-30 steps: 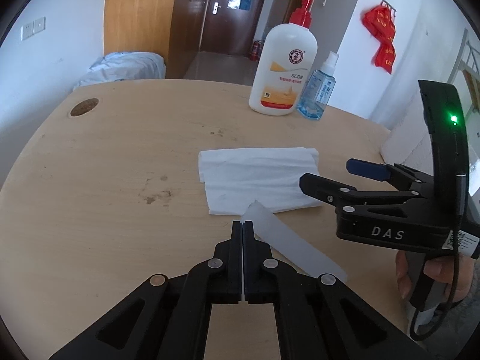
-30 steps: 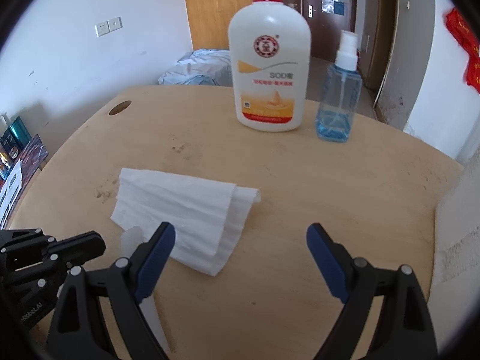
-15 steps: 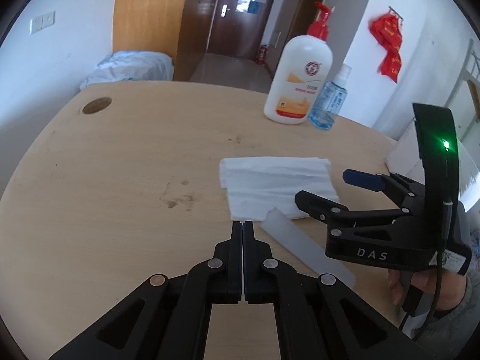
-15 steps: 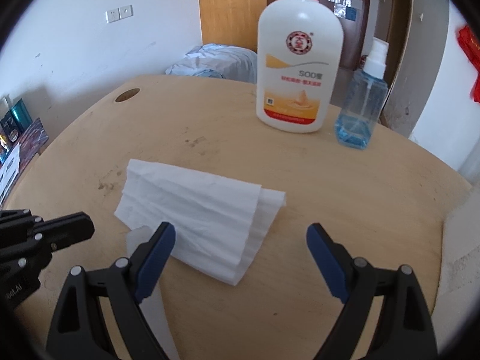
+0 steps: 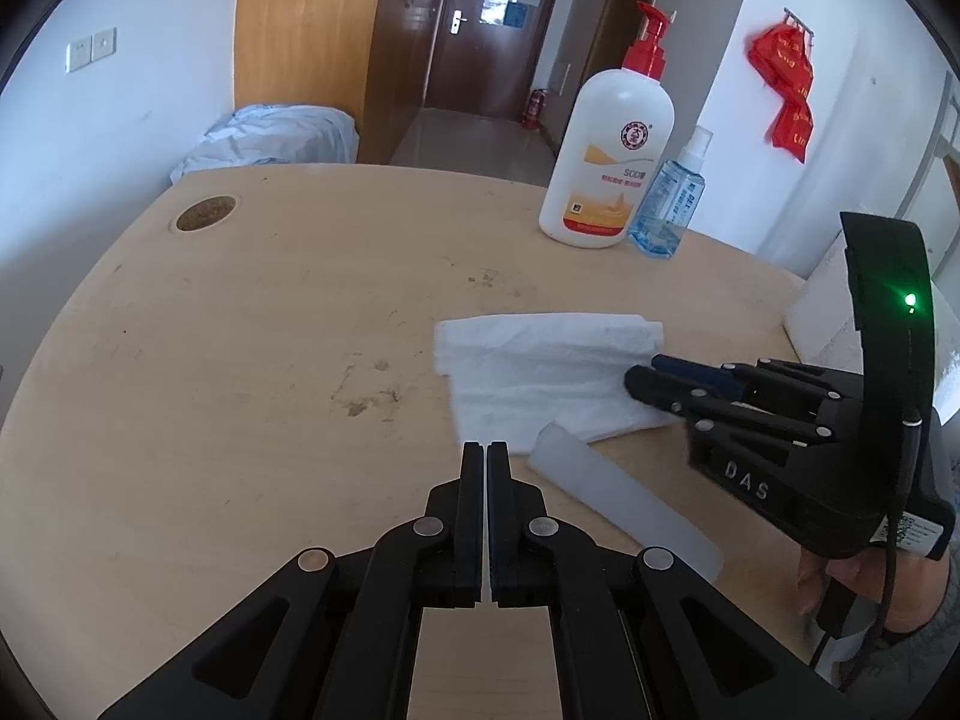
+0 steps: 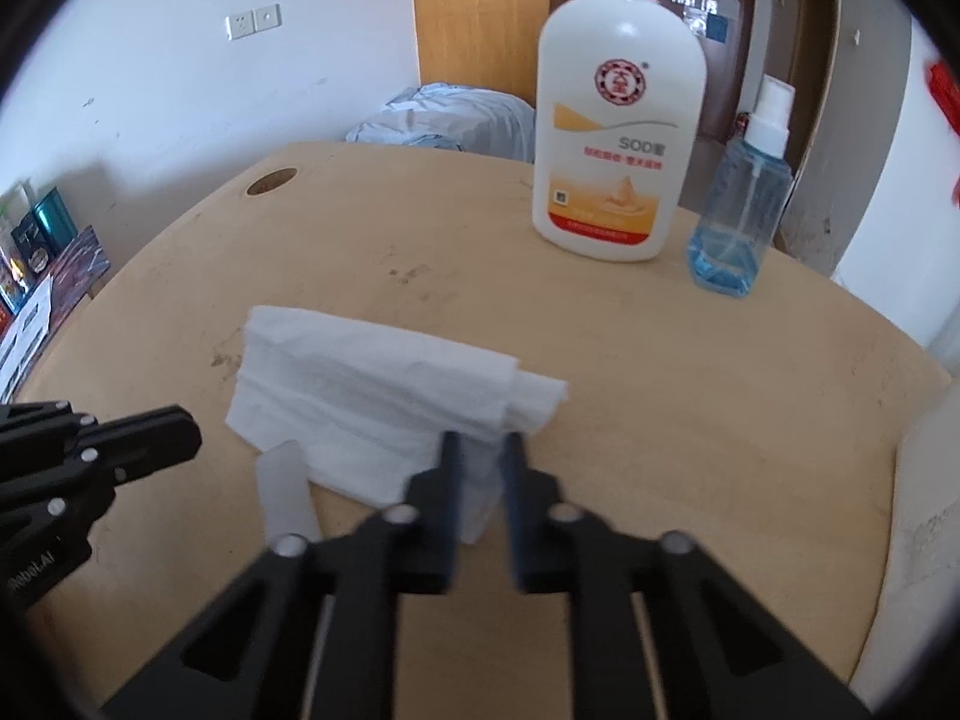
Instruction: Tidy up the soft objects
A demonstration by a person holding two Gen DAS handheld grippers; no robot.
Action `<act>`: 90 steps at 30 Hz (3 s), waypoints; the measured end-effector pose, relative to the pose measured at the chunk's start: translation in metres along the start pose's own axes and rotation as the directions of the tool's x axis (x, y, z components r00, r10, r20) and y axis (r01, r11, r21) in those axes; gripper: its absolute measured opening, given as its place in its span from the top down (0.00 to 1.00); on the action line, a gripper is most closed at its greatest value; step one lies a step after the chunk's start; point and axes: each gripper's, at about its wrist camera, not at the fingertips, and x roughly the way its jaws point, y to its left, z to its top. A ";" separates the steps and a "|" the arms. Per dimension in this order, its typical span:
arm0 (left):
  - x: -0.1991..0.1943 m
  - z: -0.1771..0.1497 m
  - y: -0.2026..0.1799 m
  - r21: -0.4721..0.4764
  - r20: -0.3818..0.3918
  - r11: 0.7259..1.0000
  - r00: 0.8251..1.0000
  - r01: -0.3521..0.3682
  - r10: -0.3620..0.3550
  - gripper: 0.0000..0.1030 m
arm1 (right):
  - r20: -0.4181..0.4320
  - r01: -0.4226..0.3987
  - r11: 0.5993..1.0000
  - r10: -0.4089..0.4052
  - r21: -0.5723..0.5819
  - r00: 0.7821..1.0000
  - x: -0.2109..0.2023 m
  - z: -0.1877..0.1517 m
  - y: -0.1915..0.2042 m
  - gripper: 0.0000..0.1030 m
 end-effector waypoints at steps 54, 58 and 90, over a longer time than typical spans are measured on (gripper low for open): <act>0.005 -0.014 -0.055 0.120 -0.057 0.992 0.998 0.039 -0.032 0.96 | 0.034 0.005 0.995 -0.008 0.100 0.999 -0.028 -0.006 -0.031 0.93; -0.002 -0.011 -0.053 0.075 -0.051 0.997 0.999 0.016 -0.013 0.94 | 0.032 0.002 0.995 -0.006 0.100 0.999 -0.027 -0.006 -0.031 0.93; 0.021 -0.014 -0.059 0.039 -0.077 0.996 0.994 -0.074 0.077 0.75 | 0.034 -0.017 0.996 0.015 0.086 0.999 -0.029 -0.008 -0.027 0.93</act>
